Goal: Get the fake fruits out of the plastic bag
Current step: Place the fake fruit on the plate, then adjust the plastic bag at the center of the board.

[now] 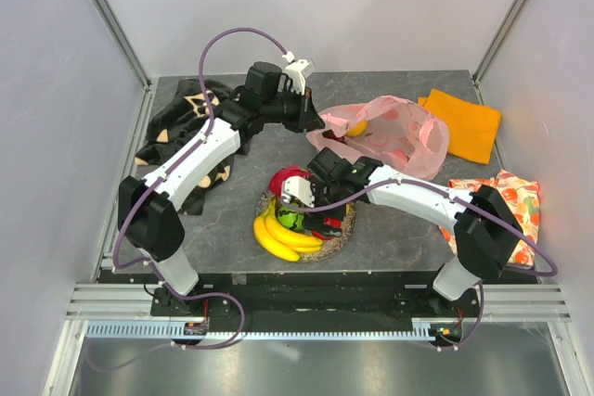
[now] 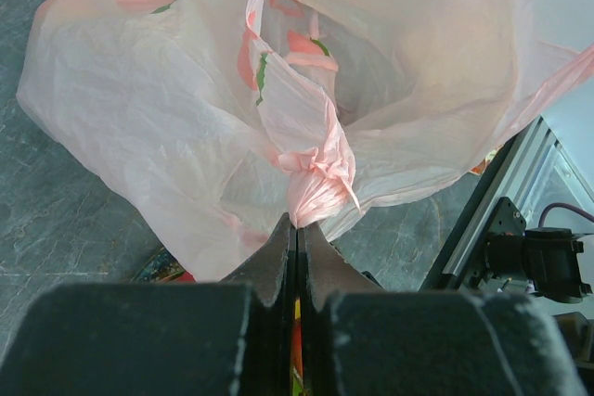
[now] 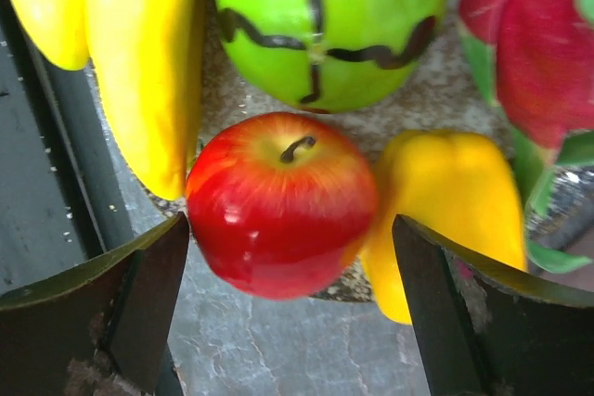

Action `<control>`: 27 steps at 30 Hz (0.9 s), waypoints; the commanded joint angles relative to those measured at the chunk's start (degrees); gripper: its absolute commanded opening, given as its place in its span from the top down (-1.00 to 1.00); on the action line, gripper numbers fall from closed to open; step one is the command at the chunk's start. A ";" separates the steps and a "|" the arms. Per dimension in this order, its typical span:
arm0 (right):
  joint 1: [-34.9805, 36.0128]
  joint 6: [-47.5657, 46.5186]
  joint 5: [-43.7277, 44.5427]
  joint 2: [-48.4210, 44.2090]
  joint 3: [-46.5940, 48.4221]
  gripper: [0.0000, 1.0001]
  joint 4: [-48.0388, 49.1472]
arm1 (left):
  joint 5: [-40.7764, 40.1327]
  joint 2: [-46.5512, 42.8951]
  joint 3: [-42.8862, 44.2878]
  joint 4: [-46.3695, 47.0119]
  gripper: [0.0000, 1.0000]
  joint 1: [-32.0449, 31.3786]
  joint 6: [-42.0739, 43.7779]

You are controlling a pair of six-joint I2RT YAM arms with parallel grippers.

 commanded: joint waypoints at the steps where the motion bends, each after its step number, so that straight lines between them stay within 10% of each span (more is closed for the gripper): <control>1: 0.18 0.21 3.20 -2.44 4.42 -0.96 -0.65 | 0.84 -1.63 0.25 1.50 0.97 0.28 1.19; 14: -15.51 -3.04 -1.72 -9.57 26.04 -0.96 -15.24 | 1.80 -0.40 0.87 1.58 0.97 0.28 -0.04; 27: -28.90 1.79 4.78 6.86 26.39 -0.50 -0.58 | 3.21 -0.31 -0.72 0.79 0.97 0.28 -0.66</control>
